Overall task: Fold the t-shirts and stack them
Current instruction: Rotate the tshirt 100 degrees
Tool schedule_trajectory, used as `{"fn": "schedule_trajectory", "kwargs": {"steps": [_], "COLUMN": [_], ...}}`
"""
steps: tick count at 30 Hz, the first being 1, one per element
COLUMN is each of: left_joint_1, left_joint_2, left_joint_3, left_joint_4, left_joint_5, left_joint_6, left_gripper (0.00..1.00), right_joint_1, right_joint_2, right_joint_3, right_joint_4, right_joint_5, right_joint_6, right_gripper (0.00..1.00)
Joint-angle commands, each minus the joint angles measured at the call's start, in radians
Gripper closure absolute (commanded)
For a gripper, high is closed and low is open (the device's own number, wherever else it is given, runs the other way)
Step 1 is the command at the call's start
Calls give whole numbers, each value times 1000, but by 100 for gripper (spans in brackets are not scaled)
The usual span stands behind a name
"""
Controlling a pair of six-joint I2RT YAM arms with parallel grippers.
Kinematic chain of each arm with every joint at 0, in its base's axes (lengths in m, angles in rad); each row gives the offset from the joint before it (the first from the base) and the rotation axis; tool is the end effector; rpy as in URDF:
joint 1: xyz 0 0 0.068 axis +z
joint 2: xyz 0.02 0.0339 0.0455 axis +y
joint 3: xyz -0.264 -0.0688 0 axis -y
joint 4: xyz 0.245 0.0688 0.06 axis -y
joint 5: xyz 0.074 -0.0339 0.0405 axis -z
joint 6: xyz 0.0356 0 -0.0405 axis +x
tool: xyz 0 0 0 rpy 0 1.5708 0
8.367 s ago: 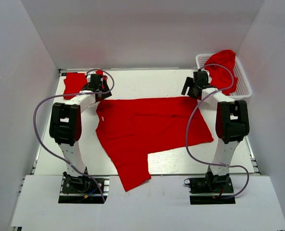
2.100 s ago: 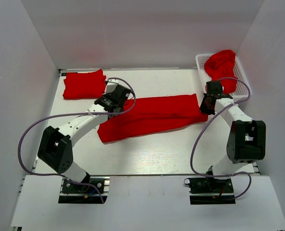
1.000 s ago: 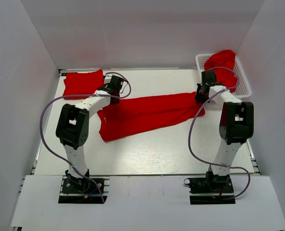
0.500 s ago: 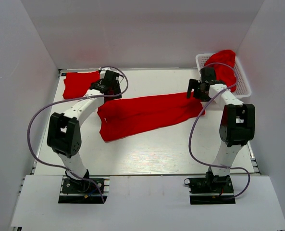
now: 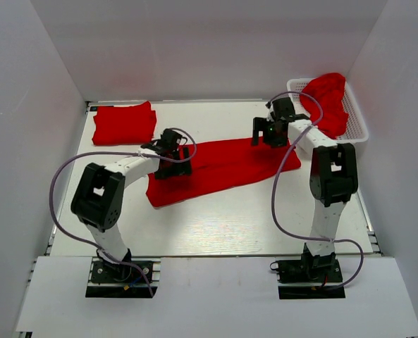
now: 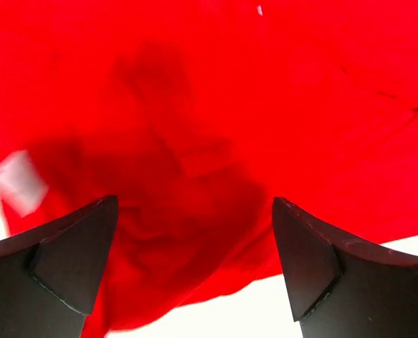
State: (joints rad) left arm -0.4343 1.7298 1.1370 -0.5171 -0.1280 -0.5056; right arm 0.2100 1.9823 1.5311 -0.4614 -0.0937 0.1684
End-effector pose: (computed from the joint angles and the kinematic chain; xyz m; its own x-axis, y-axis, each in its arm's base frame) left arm 0.3168 -0.1419 0.1892 -0.8880 -0.1176 -0.4445 -0.0735 0.9906 -0.1154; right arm 0.4288 0.0948 0.2160 -0.8069 -0.0014 -0.5906 -0.1301 0.9758 0.1755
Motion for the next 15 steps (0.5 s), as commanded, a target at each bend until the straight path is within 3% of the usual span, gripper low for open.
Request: {"fn": "schedule_trajectory", "kwargs": {"steps": [1, 7, 9, 15], "left_joint_1": [6, 17, 17, 6], "left_joint_2": [49, 177, 264, 506], "left_joint_3": [30, 119, 180, 476], "left_joint_4": [51, 37, 22, -50], "left_joint_5": [93, 77, 68, 77], "left_joint_6": [-24, -24, -11, 39], "left_gripper": [0, 0, 0, 0], "right_joint_1": [-11, -15, -17, -3], "right_joint_2": [62, 150, 139, -123], "right_joint_3": [54, 61, -4, -340], "right_joint_4": [-8, -60, -56, 51], "right_joint_5": [-14, 57, 78, 63], "right_joint_6": [31, 63, 100, 229], "right_gripper": [10, 10, 10, 10]}}
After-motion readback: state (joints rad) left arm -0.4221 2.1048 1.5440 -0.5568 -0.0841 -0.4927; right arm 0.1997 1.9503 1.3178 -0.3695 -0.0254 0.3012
